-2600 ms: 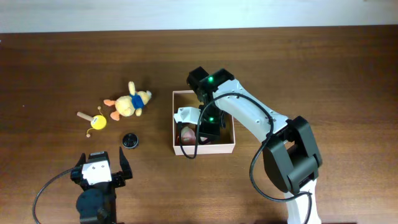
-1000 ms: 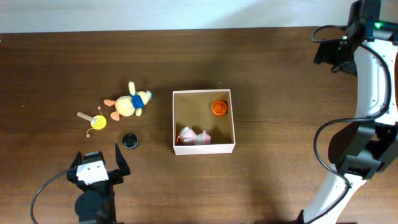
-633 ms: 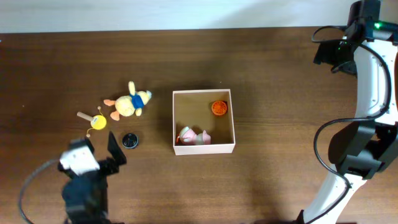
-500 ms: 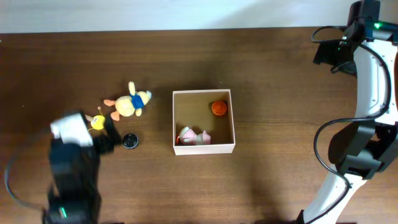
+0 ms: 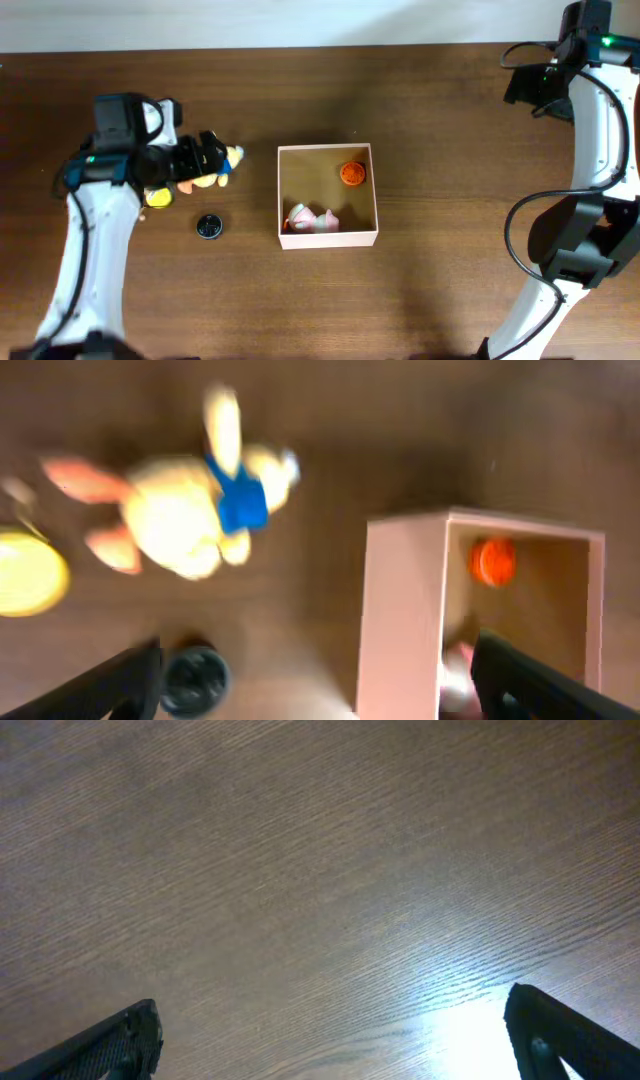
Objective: Pack container
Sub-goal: 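Move the left gripper over the black round object and grasp it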
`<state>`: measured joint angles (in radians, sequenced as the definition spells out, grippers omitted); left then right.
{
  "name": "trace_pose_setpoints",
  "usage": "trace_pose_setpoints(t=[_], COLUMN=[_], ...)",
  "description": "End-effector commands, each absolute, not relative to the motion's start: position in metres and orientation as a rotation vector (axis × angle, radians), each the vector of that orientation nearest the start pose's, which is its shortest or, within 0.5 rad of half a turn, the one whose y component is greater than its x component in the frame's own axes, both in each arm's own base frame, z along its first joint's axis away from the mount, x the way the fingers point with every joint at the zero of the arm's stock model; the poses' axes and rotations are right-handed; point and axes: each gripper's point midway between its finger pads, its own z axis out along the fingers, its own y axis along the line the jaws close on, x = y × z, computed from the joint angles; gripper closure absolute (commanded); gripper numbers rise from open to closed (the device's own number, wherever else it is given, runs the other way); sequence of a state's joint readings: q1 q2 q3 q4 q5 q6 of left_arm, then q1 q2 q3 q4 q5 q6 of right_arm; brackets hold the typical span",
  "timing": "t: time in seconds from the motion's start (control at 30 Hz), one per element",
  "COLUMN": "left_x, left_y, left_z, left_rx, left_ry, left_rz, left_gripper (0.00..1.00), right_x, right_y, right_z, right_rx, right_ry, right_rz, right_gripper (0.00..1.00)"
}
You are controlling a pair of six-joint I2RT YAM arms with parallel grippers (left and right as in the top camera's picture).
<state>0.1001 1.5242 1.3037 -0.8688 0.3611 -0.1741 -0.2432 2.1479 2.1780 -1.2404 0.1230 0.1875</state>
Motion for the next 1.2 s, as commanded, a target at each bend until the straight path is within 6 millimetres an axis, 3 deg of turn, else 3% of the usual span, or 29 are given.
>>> trace_pose_setpoints(t=[0.0, 0.17, 0.33, 0.53, 0.8, 0.93, 1.17], left_x=[0.363, 0.343, 0.34, 0.311, 0.33, 0.323, 0.313], left_y=[-0.039, -0.029, -0.022, 0.017, -0.004, 0.004, 0.003], left_z=[0.154, 0.115, 0.102, 0.091, 0.089, 0.075, 0.047], left_rx=[-0.28, -0.368, -0.391, -0.394, -0.255, -0.334, -0.417], left_ry=[2.728, 2.908, 2.954, 3.085, 3.023, 3.045, 3.109], left_rz=[-0.655, -0.56, -0.5, -0.028, 0.028, 0.12, 0.133], left_gripper=[0.01, 0.01, 0.01, 0.01, 0.0, 0.01, 0.01], right_x=[0.473, 0.473, 0.473, 0.473, 0.473, 0.473, 0.473], right_y=[-0.139, -0.139, -0.139, -0.139, -0.139, -0.139, -0.139], right_z=[0.179, 0.179, 0.179, 0.179, 0.179, 0.179, 0.179], right_rx=[0.639, 0.639, 0.639, 0.639, 0.639, 0.639, 0.639], right_ry=[2.691, 2.691, 2.691, 2.691, 2.691, 2.691, 2.691], right_rz=[-0.183, -0.183, -0.183, -0.183, -0.183, -0.183, -0.183], right_gripper=[0.01, 0.01, 0.01, 0.01, 0.01, 0.01, 0.01])
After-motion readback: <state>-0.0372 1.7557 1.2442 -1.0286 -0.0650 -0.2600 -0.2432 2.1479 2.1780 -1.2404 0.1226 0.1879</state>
